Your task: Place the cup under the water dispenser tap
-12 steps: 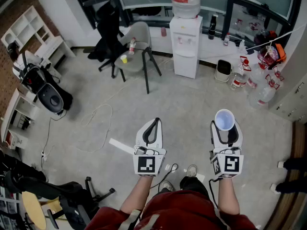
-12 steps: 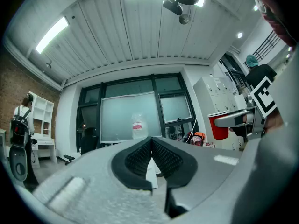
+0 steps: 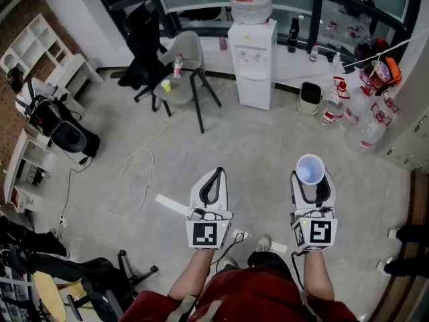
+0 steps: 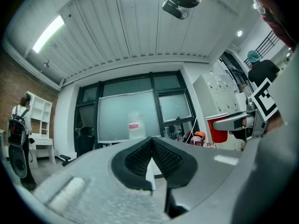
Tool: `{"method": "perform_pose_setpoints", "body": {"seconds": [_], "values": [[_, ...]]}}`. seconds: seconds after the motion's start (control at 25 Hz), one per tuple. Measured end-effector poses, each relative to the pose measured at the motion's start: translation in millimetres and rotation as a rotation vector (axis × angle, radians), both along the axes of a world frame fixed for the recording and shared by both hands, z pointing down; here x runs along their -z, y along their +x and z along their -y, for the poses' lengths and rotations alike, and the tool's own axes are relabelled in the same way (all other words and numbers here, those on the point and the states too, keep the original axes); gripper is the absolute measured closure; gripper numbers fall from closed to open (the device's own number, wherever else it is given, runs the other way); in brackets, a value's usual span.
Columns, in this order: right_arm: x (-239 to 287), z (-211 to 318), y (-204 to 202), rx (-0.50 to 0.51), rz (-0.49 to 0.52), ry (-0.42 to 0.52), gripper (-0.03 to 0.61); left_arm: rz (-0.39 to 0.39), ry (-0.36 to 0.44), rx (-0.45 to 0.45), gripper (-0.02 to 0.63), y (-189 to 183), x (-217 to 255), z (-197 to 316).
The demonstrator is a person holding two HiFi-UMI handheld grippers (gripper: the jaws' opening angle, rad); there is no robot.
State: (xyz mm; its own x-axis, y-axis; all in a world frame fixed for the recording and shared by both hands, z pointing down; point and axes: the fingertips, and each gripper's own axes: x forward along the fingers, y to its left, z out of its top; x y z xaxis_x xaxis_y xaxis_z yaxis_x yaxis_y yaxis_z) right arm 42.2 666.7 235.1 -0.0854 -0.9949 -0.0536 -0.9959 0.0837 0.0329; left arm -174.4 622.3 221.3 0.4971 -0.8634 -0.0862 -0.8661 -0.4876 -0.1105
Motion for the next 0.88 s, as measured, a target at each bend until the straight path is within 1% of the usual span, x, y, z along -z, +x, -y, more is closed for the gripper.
{"method": "perform_pose_setpoints", "body": {"seconds": [0.24,0.44,0.56,0.72,0.88], "values": [[-6,24,36,0.031,0.026,0.005,0.279,0.015,0.003,0.001,0.617,43,-4,23],[-11,43,57,0.048,0.027,-0.003,0.279,0.022,-0.013,0.005,0.617,68,-6,38],[-12,56,64,0.053,0.028,-0.007,0.279,0.025,-0.015,0.010,0.617,73,-8,49],[-10,79,70,0.062,0.015,-0.010,0.279,0.028,0.001,0.012,0.617,74,-2,69],[-9,110,67,0.066,-0.003,-0.007,0.279,0.019,0.003,0.028,0.617,67,-6,98]]}}
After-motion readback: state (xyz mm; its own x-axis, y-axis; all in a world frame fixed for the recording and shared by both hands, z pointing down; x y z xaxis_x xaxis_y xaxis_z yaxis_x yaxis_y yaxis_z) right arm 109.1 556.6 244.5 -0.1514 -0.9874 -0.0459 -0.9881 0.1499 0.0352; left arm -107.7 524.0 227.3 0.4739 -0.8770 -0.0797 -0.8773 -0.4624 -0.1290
